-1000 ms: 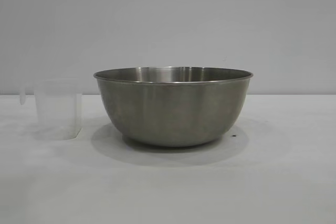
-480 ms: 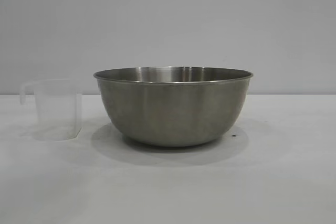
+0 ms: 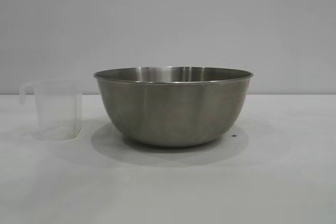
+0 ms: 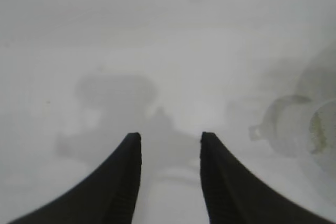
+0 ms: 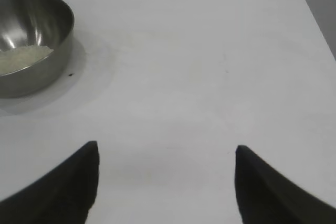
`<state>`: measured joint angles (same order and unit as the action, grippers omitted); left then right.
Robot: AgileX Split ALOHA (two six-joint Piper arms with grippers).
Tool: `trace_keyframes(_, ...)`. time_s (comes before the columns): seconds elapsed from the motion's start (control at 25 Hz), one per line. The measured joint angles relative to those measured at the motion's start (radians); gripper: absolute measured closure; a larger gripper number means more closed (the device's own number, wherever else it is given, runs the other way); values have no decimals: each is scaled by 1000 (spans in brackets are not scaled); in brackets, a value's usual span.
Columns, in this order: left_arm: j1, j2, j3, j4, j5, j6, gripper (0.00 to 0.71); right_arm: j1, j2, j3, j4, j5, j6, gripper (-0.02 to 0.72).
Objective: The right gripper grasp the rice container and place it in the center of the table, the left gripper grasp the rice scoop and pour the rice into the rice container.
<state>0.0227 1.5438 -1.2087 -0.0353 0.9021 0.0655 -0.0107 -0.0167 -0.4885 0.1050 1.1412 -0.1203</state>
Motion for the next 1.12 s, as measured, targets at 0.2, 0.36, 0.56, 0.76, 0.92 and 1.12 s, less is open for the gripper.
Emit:
trace_keyframes(0.2,0,-63,0,0,97,6,325,0,0,0,0,0,0,229)
trace_keyframes(0.36,0,-118,0,0,193,27,325,0,0,0,0,0,0,229)
trace_keyframes(0.56,0,-195,0,-7,301,35,325,0,0,0,0,0,0,229)
trace_keyframes(0.76,0,-290,0,-9,329,38,325,0,0,0,0,0,0,229)
trace_keyframes(0.92,0,-401,20,-12,333,38,325,0,0,0,0,0,0,229)
trace_keyframes(1.12,0,-565,104,-14,345,38,325,0,0,0,0,0,0,229)
